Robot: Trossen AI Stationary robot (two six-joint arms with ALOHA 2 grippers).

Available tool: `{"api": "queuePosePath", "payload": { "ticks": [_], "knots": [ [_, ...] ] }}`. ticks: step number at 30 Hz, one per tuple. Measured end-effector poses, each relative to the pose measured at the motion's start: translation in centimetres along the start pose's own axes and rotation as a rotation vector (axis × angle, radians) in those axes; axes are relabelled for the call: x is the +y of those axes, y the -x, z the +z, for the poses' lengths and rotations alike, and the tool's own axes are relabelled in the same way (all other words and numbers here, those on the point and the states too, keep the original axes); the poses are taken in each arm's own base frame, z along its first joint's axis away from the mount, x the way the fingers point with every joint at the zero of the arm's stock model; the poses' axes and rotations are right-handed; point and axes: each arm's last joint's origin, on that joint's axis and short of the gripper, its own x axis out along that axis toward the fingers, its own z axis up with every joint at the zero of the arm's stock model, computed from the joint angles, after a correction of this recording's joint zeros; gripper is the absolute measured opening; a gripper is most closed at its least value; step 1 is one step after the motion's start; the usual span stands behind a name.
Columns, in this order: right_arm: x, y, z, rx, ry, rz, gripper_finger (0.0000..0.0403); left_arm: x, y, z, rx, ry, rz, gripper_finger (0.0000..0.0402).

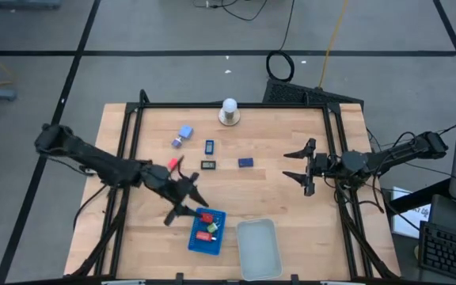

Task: Pick & Place Office items
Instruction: Put the pink charger adapter into the blue bin

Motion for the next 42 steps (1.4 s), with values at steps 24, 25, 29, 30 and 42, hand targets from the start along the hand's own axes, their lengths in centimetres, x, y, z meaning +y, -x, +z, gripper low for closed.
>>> {"api": "queuePosePath", "payload": {
  "ticks": [24, 25, 29, 30, 42],
  "knots": [
    [-0.9, 3.4, -3.6, 0.077, -0.058, 0.106, 0.0263, 3.0, 8.7, -3.7, -0.223, -0.130, 0.374, 0.0182],
    [-0.9, 3.5, -3.6, 0.084, -0.057, 0.123, 0.0263, 3.2, 8.9, -4.2, -0.231, -0.119, 0.383, 0.0182],
    [-0.6, 3.8, -3.8, 0.103, -0.059, 0.237, 0.0263, 4.0, 9.6, -6.0, -0.268, -0.068, 0.435, 0.0182],
    [-0.6, 3.9, -3.8, 0.109, -0.063, 0.258, 0.0263, 4.2, 9.7, -6.3, -0.277, -0.061, 0.458, 0.0182],
    [-1.7, 3.9, -5.8, 0.165, -0.084, 0.137, 0.0263, 4.9, 10.3, -7.1, -0.333, -0.003, 0.543, 0.0182]
  ]
}}
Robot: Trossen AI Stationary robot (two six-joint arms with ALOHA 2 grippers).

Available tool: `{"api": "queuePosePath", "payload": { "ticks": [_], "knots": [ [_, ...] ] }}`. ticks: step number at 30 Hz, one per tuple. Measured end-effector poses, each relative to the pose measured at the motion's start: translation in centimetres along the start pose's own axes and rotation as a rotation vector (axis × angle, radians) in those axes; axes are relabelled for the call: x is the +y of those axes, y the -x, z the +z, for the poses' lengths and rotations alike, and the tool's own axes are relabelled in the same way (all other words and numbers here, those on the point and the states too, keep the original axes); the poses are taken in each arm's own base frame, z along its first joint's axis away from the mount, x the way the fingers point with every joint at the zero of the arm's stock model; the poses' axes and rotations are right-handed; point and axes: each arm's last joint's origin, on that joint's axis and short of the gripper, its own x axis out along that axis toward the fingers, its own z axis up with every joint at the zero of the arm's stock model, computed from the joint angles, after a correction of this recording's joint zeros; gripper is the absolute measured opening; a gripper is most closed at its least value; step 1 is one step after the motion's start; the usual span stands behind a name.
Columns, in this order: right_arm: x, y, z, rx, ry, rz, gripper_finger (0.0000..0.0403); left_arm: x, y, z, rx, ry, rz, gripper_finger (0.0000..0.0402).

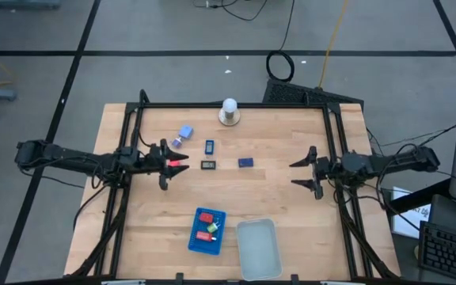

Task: Pick & Place Office items
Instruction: Put the pink charger adapter into the blue bin

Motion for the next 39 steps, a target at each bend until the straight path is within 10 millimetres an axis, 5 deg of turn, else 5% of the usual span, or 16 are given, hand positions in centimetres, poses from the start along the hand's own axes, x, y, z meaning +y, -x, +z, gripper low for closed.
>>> {"api": "queuePosePath", "payload": {
  "ticks": [9, 25, 32, 39],
  "knots": [
    [-0.7, 0.1, -1.0, -0.005, -0.007, 0.016, 0.0263, 0.0, 0.0, 0.0, 0.004, 0.124, 0.001, 0.0182],
    [-1.0, 0.1, -1.3, 0.010, -0.046, -0.018, 0.0263, 0.0, 0.1, -1.3, 0.128, 0.064, 0.026, 0.0182],
    [-1.0, 0.1, -1.3, 0.012, -0.051, -0.019, 0.0263, 0.7, 0.1, -2.7, 0.250, 0.191, 0.271, 0.0182],
    [-1.0, 0.1, -1.3, 0.012, -0.051, -0.019, 0.0263, 0.9, 0.1, -1.0, 0.321, 0.228, 0.521, 0.0182]
  ]
}}
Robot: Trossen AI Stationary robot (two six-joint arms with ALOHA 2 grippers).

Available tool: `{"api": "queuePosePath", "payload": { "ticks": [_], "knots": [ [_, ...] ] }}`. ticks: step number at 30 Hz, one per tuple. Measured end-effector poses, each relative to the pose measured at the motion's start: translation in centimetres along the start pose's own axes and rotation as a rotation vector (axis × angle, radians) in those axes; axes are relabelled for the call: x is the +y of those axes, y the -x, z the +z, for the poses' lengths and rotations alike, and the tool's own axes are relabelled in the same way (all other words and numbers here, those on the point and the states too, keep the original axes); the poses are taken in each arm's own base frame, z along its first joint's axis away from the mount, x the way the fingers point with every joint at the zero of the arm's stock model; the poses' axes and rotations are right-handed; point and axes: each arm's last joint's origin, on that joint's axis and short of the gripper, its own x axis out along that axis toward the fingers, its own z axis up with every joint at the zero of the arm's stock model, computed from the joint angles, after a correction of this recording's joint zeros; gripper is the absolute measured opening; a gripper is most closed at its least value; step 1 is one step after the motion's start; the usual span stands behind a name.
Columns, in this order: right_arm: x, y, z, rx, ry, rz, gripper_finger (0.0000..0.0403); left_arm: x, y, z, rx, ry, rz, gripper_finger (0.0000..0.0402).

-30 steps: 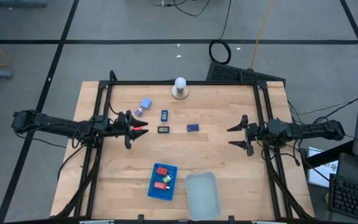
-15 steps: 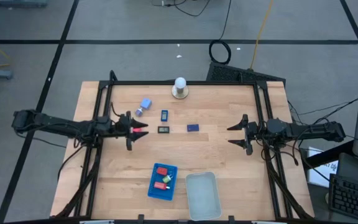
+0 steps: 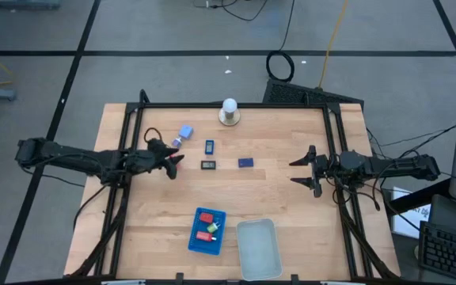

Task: Pick & Place Office items
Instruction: Put the pink charger adapter into the blue bin

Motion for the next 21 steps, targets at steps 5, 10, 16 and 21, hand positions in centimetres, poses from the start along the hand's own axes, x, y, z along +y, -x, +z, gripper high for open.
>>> {"api": "queuePosePath", "payload": {
  "ticks": [5, 10, 16, 21],
  "knots": [
    [0.0, 0.0, 0.0, 0.000, -0.008, 0.000, 0.0263, 0.7, 0.0, -1.0, 0.181, 0.123, 0.160, 0.0182],
    [0.0, 0.0, 0.0, 0.000, -0.008, 0.000, 0.0263, 1.4, -0.7, -2.3, 0.290, 0.144, 0.290, 0.0182],
    [0.0, 0.0, 0.1, -0.007, -0.011, 0.000, 0.0263, 1.1, -1.6, -2.6, 0.377, 0.104, 0.218, 0.0182],
    [0.0, 0.0, 0.1, -0.007, -0.011, -0.002, 0.0263, 1.1, -2.2, -3.2, 0.423, 0.056, 0.225, 0.0182]
  ]
}}
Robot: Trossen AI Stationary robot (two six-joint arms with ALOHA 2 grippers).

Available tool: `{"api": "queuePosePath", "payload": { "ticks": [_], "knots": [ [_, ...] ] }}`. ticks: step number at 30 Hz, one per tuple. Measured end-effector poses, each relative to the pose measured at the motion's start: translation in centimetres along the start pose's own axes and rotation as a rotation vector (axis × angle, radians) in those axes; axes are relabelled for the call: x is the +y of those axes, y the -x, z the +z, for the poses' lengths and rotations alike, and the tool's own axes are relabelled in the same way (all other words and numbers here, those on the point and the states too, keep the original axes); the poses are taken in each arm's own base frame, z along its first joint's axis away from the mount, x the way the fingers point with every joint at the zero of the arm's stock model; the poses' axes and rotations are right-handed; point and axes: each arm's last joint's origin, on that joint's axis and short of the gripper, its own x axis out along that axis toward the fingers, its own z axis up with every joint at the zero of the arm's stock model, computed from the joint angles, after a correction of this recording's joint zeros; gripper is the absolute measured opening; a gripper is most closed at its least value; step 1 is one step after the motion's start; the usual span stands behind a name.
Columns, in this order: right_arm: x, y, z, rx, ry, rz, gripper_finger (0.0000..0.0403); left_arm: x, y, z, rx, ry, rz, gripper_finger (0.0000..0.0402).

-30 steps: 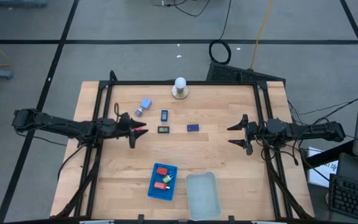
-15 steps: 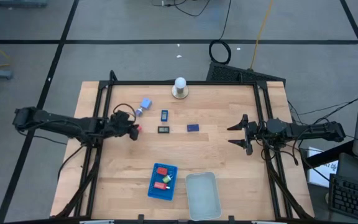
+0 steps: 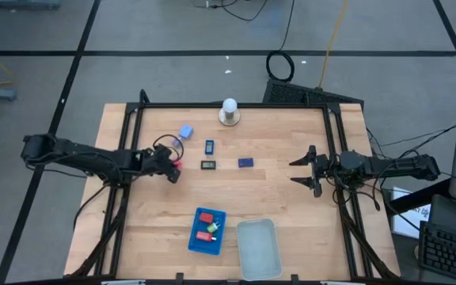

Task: Pick & Place Office items
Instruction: Put the pink charger adapter into the blue bin

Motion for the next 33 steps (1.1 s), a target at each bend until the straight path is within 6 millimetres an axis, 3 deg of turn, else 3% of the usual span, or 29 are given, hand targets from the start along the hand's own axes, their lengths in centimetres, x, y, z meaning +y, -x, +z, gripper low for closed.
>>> {"api": "queuePosePath", "payload": {
  "ticks": [11, 33],
  "knots": [
    [0.0, 0.0, 0.0, 0.000, -0.008, -0.001, 0.0263, 0.0, -1.7, -1.0, 0.099, -0.054, 0.076, 0.0182],
    [0.0, 0.0, 0.0, 0.000, -0.015, 0.002, 0.0263, -1.2, -2.1, 0.0, -0.012, -0.195, -0.011, 0.0182]
  ]
}}
